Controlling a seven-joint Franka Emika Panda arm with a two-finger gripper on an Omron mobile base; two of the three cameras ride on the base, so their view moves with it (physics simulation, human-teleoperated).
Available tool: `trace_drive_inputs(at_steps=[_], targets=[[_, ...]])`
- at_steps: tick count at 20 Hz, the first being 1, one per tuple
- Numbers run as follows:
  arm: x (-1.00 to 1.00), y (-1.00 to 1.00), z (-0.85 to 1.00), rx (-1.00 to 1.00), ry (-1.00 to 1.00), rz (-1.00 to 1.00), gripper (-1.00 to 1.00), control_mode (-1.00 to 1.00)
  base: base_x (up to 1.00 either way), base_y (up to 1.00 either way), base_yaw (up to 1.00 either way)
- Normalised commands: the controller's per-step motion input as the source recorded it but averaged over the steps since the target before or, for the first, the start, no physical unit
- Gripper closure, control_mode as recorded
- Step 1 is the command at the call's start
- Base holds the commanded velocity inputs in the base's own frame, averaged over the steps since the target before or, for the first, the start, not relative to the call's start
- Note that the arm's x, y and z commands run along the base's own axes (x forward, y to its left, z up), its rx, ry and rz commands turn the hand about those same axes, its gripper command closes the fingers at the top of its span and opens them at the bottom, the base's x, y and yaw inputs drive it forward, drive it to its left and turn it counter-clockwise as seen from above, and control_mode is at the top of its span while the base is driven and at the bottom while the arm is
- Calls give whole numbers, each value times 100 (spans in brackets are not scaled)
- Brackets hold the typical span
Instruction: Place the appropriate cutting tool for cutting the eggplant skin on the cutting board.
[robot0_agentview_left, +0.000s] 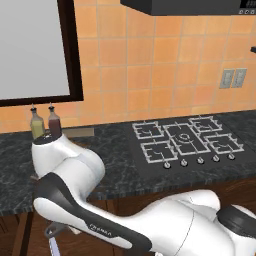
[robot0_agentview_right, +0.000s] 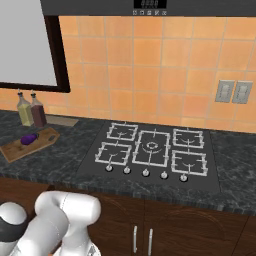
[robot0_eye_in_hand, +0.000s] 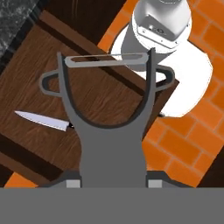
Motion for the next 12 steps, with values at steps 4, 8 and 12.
trace_drive_inputs(at_steps=[4, 8, 12], targets=[[62, 0, 25, -11, 0, -16, 100, -100, 0, 0, 0], [93, 1, 1, -4, 0, -5, 100, -100, 0, 0, 0], [86, 11, -4, 0, 0, -1, 100, -100, 0, 0, 0]])
